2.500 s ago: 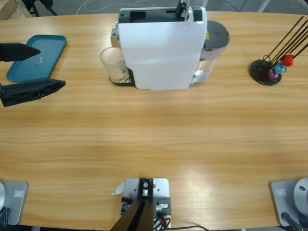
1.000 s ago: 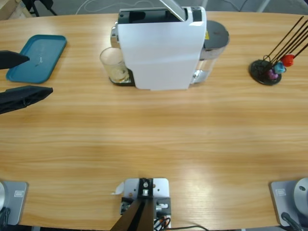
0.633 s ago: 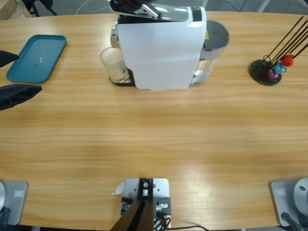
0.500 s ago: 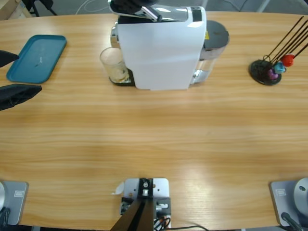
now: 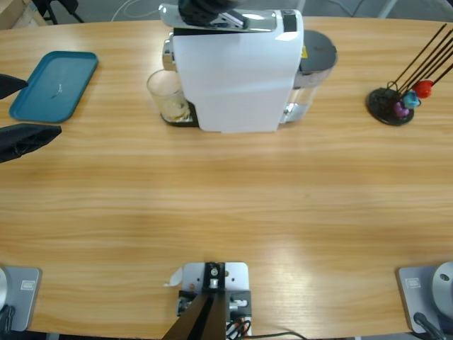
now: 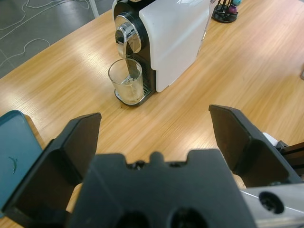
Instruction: Pour coffee
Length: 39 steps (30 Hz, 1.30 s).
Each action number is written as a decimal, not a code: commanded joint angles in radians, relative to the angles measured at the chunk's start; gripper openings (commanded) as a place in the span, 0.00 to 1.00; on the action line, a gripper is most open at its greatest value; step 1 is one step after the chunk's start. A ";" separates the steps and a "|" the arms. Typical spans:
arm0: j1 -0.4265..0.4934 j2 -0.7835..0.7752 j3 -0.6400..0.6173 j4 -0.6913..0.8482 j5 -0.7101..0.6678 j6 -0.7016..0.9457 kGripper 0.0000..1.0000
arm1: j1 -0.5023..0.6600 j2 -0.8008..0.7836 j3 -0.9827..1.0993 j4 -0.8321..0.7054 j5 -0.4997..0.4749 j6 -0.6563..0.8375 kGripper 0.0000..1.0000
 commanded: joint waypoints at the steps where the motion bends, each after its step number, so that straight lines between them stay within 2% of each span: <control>1: -0.010 0.009 0.023 0.017 0.017 -0.016 1.00 | 0.035 0.258 0.084 0.133 0.006 0.004 0.00; 5: -0.008 0.014 0.022 0.013 0.017 -0.016 1.00 | 0.035 0.244 0.084 0.145 -0.014 -0.008 0.00; 8: -0.007 0.012 0.021 0.013 0.018 -0.016 1.00 | 0.035 0.161 0.023 0.150 -0.070 -0.224 0.03; 9: -0.007 0.014 0.023 0.012 0.020 -0.016 1.00 | 0.035 0.108 -0.021 0.175 -0.082 -0.288 0.51; 10: -0.007 0.017 0.024 0.010 0.027 -0.016 1.00 | 0.035 0.071 -0.071 0.203 -0.102 -0.359 0.84; 11: -0.007 0.021 0.025 0.008 0.034 -0.016 1.00 | 0.035 0.045 -0.130 0.239 -0.122 -0.424 0.99; 12: -0.007 0.024 0.024 0.005 0.042 -0.016 1.00 | 0.035 0.025 -0.196 0.288 -0.138 -0.469 1.00; 16: -0.007 0.041 0.022 -0.004 0.056 -0.016 1.00 | -0.005 -0.040 -0.371 0.399 -0.131 -0.512 0.99; 18: -0.007 0.055 0.026 -0.004 0.056 -0.017 1.00 | -0.064 -0.078 -0.417 0.412 -0.018 -0.517 0.83; 19: -0.007 0.063 0.028 -0.004 0.056 -0.017 1.00 | -0.083 -0.090 -0.435 0.422 0.008 -0.516 0.80; 21: -0.007 0.071 0.030 -0.004 0.055 -0.017 1.00 | -0.130 -0.107 -0.446 0.435 0.038 -0.517 0.51; 23: -0.007 0.070 0.032 -0.004 0.055 -0.017 1.00 | -0.185 -0.125 -0.443 0.452 0.045 -0.516 0.00; 25: -0.007 0.066 0.034 -0.004 0.055 -0.017 1.00 | -0.246 -0.126 -0.460 0.535 0.051 -0.513 0.00; 28: -0.007 0.060 0.036 -0.004 0.055 -0.017 1.00 | -0.343 -0.065 -0.573 0.757 0.202 -0.516 0.00; 30: -0.007 0.062 0.036 -0.004 0.055 -0.017 1.00 | -0.372 -0.005 -0.685 0.903 0.263 -0.508 0.00; 33: -0.007 0.069 0.037 -0.004 0.055 -0.017 1.00 | -0.377 0.093 -0.857 1.082 0.298 -0.535 0.00; 39: -0.007 0.080 0.038 -0.005 0.055 -0.017 1.00 | -0.376 0.182 -0.914 1.123 0.432 -0.577 0.00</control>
